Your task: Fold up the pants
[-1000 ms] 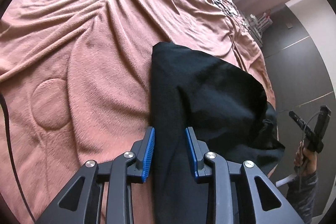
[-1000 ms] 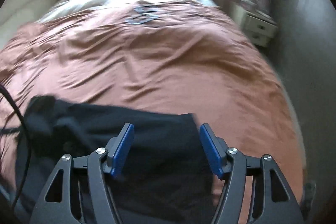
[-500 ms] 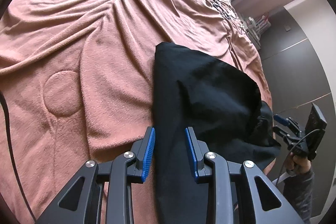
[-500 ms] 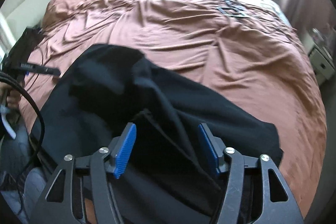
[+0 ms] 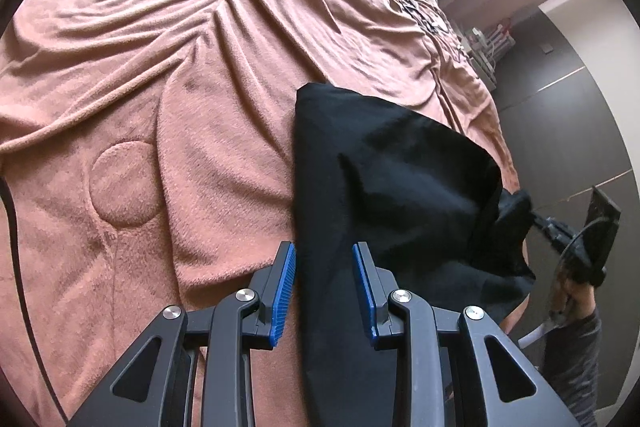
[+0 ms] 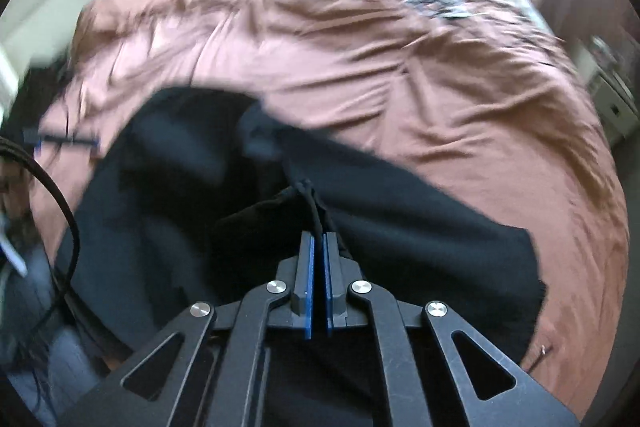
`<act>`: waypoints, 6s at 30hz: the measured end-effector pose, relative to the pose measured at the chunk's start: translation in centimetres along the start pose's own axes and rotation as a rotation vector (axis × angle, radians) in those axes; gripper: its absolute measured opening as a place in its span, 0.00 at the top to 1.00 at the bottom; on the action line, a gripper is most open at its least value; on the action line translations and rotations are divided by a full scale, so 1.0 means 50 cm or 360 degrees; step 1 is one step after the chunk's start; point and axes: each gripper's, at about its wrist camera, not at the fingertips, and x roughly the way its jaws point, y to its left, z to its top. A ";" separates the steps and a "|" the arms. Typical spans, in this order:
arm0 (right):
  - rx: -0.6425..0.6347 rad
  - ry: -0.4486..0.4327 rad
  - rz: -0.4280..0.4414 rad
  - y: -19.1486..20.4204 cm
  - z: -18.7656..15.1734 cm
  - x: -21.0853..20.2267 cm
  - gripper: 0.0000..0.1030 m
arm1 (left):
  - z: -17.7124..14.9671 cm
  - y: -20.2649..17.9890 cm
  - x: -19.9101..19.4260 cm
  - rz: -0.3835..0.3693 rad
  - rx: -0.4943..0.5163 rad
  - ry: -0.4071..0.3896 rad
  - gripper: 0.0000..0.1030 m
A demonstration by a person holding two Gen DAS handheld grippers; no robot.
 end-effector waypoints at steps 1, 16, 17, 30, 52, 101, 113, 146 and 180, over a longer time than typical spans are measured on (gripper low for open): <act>0.0048 -0.0030 -0.0033 -0.018 0.002 -0.013 1.00 | 0.001 -0.002 0.001 0.0000 0.0004 -0.0001 0.70; 0.0581 -0.0082 -0.0558 -0.113 -0.004 -0.049 1.00 | 0.005 -0.010 -0.013 0.0001 0.0025 -0.0017 0.70; 0.0585 -0.0071 -0.0582 -0.107 0.000 -0.043 1.00 | 0.006 -0.009 -0.016 0.0005 0.0026 -0.0020 0.70; 0.0521 0.0024 -0.0728 -0.123 0.056 0.002 1.00 | 0.002 -0.002 -0.034 0.0031 0.0027 -0.0028 0.70; 0.0822 0.0011 -0.0409 -0.166 -0.117 -0.108 0.57 | 0.000 -0.021 -0.014 0.0078 0.0088 0.0031 0.64; 0.1502 -0.0310 0.0071 -0.193 -0.456 -0.224 0.95 | -0.043 -0.009 0.058 -0.0108 -0.0134 0.0202 0.58; 0.1618 -0.0385 0.0257 -0.220 -0.453 -0.197 0.41 | -0.049 -0.003 0.088 -0.0144 -0.0156 0.0235 0.65; 0.1910 -0.0545 0.0482 -0.252 -0.487 -0.065 0.65 | -0.056 0.011 0.078 -0.0174 -0.0176 0.0230 0.65; 0.1818 -0.0448 0.0354 -0.200 -0.535 -0.109 0.39 | 0.006 -0.007 0.083 -0.0210 -0.0092 0.0136 0.90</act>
